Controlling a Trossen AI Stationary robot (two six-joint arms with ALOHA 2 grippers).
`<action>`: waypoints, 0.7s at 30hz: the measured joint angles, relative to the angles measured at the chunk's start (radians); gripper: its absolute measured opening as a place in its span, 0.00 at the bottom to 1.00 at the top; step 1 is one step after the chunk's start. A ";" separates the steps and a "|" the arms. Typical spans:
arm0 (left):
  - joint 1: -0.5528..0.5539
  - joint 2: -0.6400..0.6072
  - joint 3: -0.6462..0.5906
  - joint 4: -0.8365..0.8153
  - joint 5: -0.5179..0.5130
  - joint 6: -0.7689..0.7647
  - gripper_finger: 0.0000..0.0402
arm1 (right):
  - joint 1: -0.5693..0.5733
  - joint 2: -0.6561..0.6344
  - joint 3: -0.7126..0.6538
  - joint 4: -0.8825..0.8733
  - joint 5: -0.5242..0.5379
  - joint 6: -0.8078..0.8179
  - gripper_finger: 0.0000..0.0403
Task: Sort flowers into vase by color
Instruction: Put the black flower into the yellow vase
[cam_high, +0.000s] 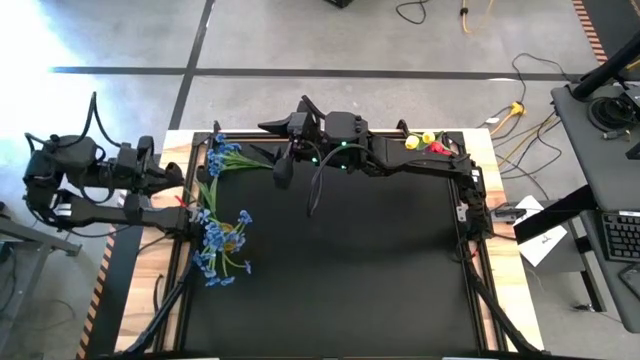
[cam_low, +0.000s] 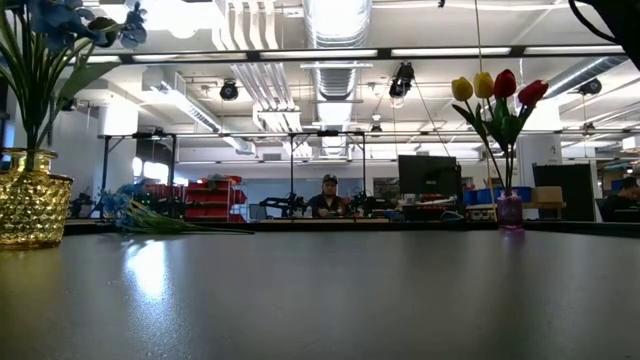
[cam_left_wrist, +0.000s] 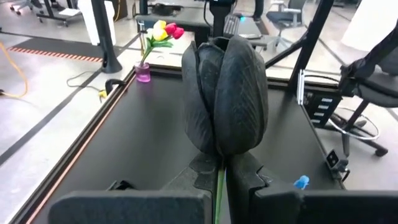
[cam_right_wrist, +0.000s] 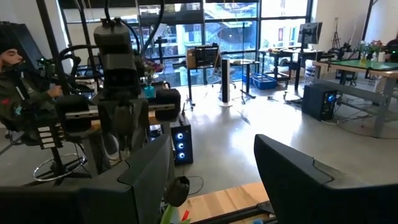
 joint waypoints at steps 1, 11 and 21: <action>0.000 0.010 0.012 -0.008 0.000 0.002 0.00 | 0.000 0.000 0.000 0.000 0.000 0.000 0.56; 0.000 0.011 -0.037 -0.024 0.000 -0.013 0.00 | 0.000 0.000 0.000 -0.016 0.000 0.000 0.56; 0.000 -0.090 -0.176 0.019 -0.001 -0.112 0.00 | -0.021 0.020 -0.011 -0.197 0.042 0.038 0.56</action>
